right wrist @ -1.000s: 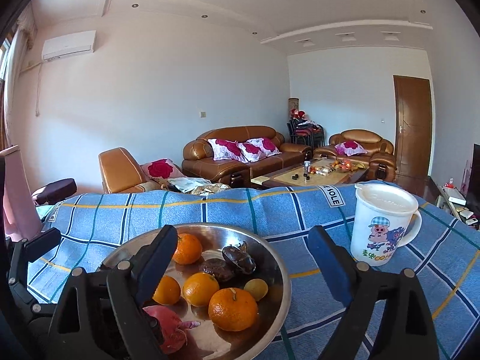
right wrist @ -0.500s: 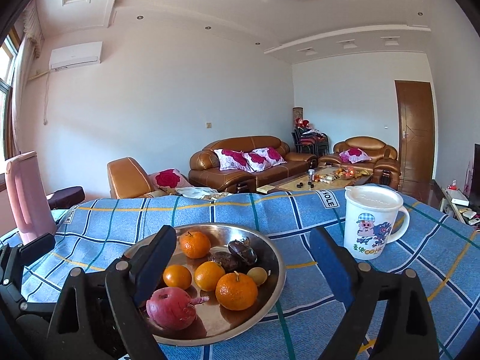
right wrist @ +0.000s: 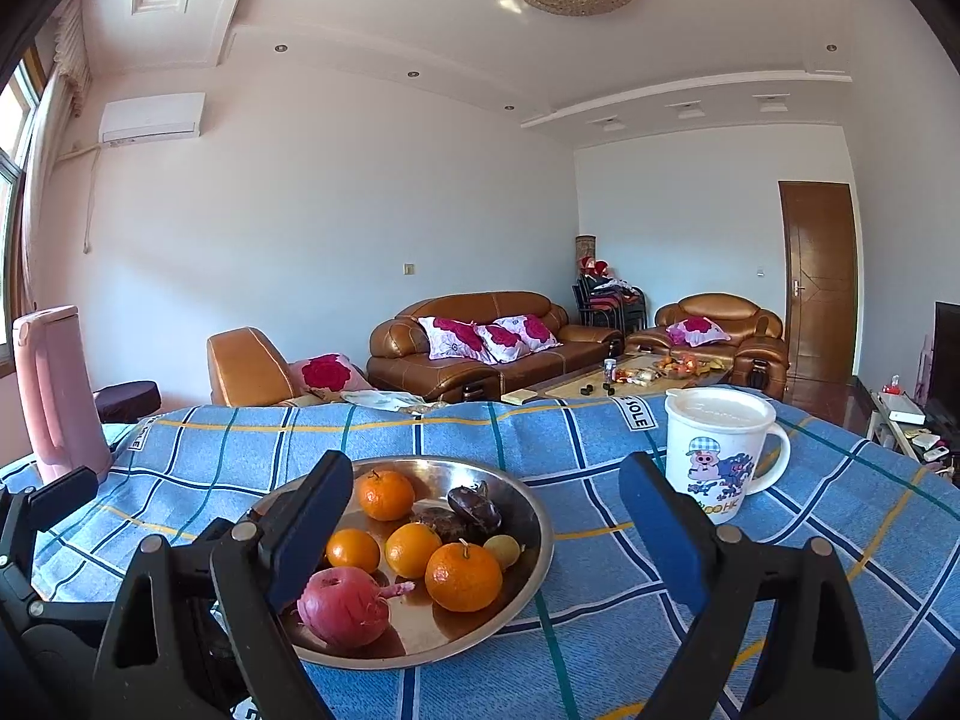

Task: Organize fruits
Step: 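Withdraw both open tools up from the steel bowl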

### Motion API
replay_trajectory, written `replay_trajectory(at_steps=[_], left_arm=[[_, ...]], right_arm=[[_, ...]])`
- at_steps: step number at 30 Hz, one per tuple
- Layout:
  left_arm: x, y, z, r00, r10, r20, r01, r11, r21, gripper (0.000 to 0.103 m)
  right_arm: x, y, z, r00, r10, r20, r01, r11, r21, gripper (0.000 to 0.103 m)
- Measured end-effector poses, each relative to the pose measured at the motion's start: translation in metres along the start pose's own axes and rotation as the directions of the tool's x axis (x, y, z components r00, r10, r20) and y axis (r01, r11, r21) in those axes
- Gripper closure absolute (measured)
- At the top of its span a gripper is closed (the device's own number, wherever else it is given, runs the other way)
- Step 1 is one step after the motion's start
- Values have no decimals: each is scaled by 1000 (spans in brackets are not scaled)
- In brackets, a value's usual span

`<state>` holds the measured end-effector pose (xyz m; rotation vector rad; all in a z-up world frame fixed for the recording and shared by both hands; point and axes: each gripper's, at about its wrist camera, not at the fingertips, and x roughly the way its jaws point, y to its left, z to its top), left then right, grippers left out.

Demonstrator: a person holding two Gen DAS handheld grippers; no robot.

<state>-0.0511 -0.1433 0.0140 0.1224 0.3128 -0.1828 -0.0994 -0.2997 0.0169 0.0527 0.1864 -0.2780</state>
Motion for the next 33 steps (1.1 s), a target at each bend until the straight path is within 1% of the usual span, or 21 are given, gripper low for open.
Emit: replay_trajectory(at_steps=[33], left_arm=[[0,0,-2,1000,4,-16,-4,1000,-6,0]], right_arm=[[5,-1,-1,1000,-4,-16,5,1000,3,11]])
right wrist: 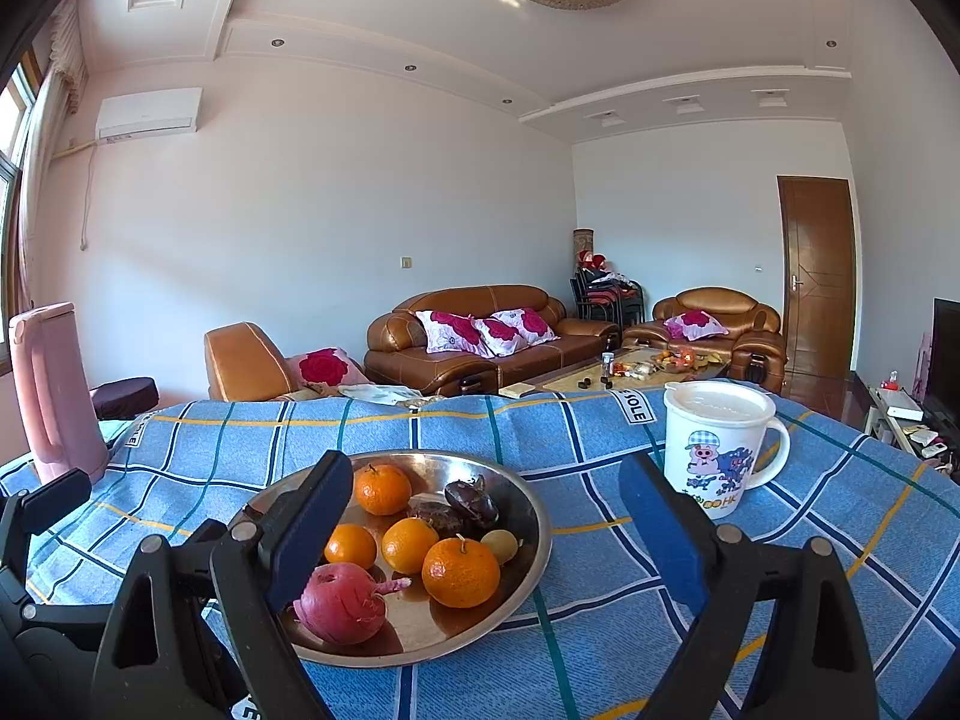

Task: Organize fruits
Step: 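Withdraw both open tools up from the steel bowl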

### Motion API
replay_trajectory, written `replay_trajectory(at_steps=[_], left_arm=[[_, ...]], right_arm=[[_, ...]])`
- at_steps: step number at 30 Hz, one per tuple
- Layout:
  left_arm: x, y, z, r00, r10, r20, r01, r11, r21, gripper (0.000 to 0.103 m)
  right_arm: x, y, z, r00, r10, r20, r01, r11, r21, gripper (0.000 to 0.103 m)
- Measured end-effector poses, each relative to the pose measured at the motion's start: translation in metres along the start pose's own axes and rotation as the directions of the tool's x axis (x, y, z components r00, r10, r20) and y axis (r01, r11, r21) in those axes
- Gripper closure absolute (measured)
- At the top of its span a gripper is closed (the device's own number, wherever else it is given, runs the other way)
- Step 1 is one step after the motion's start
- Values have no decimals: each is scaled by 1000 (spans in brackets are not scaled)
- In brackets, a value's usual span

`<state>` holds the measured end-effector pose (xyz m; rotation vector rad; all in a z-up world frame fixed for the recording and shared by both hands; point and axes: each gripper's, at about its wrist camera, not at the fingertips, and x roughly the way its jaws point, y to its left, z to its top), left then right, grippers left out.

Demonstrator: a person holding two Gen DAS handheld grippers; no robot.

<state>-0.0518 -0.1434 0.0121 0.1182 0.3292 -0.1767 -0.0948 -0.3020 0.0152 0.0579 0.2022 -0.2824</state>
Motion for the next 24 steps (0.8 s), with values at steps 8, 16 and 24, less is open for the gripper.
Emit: replay_trajectory(at_steps=[8,16,24], left_arm=[[1,1,1,1000,7,-7,-7,1000,-6,0],[3,2,0,1000,20,-17,-20,1000,-11,0],[4,2,0,998,56,-21,-56,998,-12,0]], right_arm=[[0,0,0,1000,-1,-1,1,1000,1,11],[0,0,0,1000,0,-5,0,1000,1,11],[1,0,-1,1000,1,-10,-1,1000,-1,11]])
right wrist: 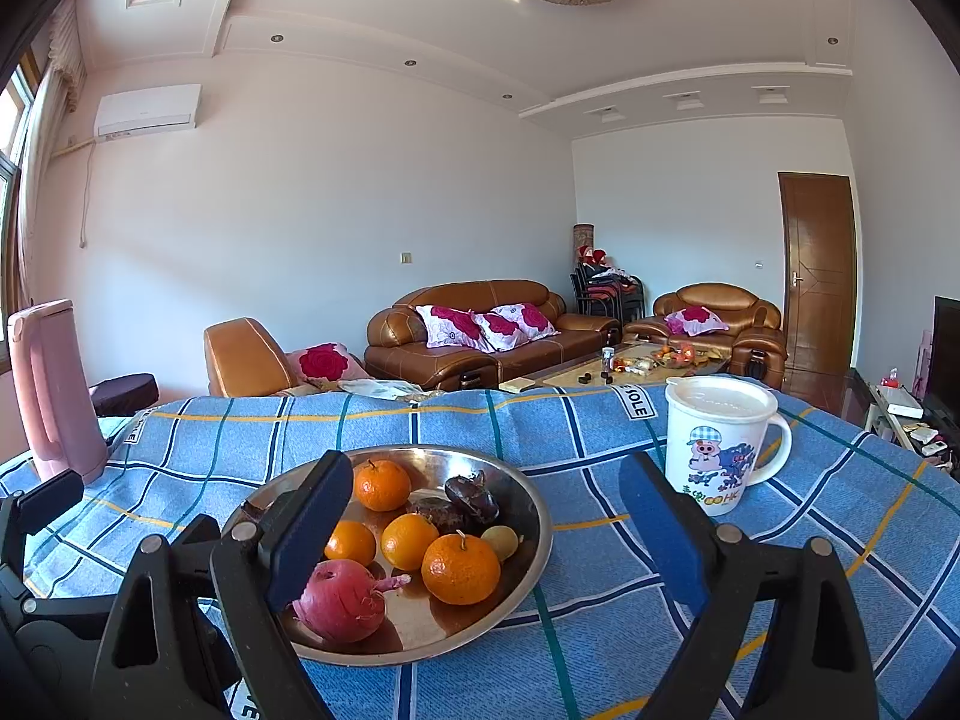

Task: Organize fruits
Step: 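Withdraw both open tools up from the steel bowl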

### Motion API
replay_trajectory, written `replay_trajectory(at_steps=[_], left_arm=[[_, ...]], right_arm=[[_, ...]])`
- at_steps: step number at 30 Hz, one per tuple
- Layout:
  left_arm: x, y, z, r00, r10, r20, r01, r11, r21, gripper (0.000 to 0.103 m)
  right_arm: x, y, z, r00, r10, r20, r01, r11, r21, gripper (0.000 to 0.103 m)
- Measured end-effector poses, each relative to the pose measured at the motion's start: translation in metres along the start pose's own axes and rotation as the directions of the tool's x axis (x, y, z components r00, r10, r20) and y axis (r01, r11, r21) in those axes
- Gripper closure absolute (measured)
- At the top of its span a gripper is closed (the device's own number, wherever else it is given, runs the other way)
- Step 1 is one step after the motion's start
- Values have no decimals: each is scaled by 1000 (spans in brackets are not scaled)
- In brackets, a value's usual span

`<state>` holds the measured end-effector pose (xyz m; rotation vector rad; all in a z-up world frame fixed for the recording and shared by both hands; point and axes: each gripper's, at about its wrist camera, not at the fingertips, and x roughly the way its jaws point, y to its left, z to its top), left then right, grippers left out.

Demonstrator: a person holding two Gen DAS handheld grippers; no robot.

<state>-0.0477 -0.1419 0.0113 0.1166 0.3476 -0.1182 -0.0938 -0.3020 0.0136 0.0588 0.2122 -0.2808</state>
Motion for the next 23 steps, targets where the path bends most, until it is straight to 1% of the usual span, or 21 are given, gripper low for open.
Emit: replay_trajectory(at_steps=[6,10,15,23], left_arm=[[-1,-4,0,1000,6,10,-7,1000,21,0],[-3,-3,0,1000,-15,16,15,1000,14,0],[1,4,0,1000,-24,-6,24,1000,-20,0],[7,5,-1,999,-33,-43,32,999,-21,0]], right_arm=[[2,-1,-1,1000,2,-7,-2,1000,2,11],[2,-1,-1,1000,3,-8,-3,1000,2,11],[2,0,-2,1000,3,-14,-3,1000,-2,11],[6,-2,-1,999,-11,-34,11,1000,3,11]])
